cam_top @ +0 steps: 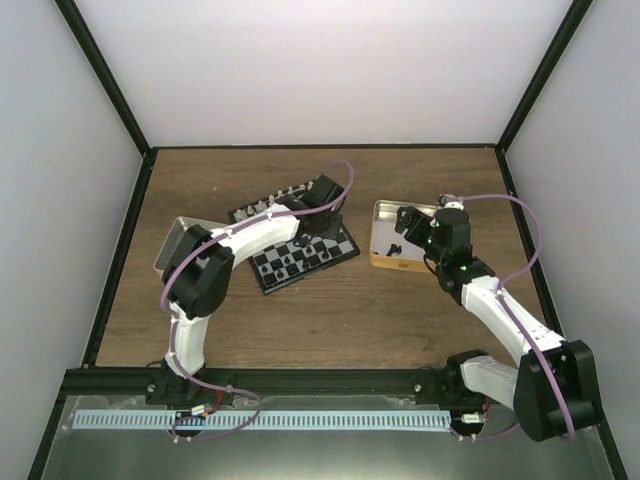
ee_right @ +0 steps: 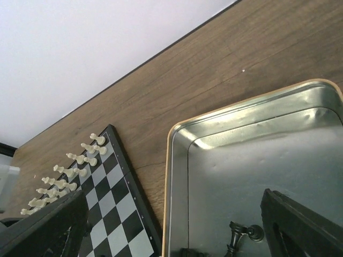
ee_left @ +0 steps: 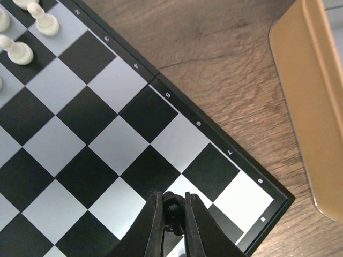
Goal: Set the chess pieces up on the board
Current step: Place the chess piece on the chessboard.
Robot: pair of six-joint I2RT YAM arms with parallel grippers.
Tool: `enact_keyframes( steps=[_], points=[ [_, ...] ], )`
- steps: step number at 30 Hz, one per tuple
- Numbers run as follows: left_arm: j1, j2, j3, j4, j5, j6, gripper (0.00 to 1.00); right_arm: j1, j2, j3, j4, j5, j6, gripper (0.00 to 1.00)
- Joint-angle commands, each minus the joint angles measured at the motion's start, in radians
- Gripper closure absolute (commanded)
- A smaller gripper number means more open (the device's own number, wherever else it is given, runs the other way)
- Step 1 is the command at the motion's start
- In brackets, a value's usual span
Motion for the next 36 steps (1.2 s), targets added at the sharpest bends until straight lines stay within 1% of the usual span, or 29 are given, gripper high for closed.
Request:
enact_keyframes(
  steps=[1, 6, 8, 11, 14, 19, 24, 29, 33, 36],
  points=[
    [-0.009, 0.034, 0.012, 0.004, 0.002, 0.001, 0.96, -0.005, 0.002, -0.009, -0.012, 0.017, 0.035, 0.10],
    [-0.015, 0.069, 0.012, 0.018, 0.021, -0.009, 0.95, -0.004, 0.008, -0.011, -0.009, 0.010, 0.041, 0.10],
    [-0.016, 0.077, 0.012, 0.023, 0.028, -0.010, 0.92, -0.006, 0.012, -0.010, -0.012, 0.010, 0.043, 0.10],
    [-0.016, 0.088, 0.013, 0.014, 0.021, -0.012, 0.84, -0.005, 0.018, -0.010, -0.016, 0.007, 0.048, 0.10],
    [-0.017, 0.096, 0.019, -0.003, 0.011, -0.022, 0.78, -0.006, 0.023, -0.008, -0.020, 0.006, 0.052, 0.10],
    [-0.013, 0.085, 0.035, -0.016, 0.045, -0.035, 0.61, -0.007, 0.034, -0.011, -0.023, 0.004, 0.064, 0.10],
    [-0.001, 0.079, 0.082, -0.049, 0.082, -0.054, 0.53, -0.007, 0.033, -0.013, -0.025, -0.001, 0.072, 0.10],
    [0.006, 0.091, 0.112, -0.066, 0.120, -0.060, 0.51, -0.006, 0.031, -0.015, -0.023, 0.003, 0.074, 0.10],
    [0.009, 0.125, 0.130, -0.104, 0.094, -0.064, 0.54, -0.007, 0.032, -0.019, -0.021, 0.007, 0.073, 0.10],
    [0.010, 0.140, 0.131, -0.111, 0.099, -0.064, 0.59, -0.007, 0.032, -0.021, -0.017, 0.005, 0.072, 0.10]
  ],
)
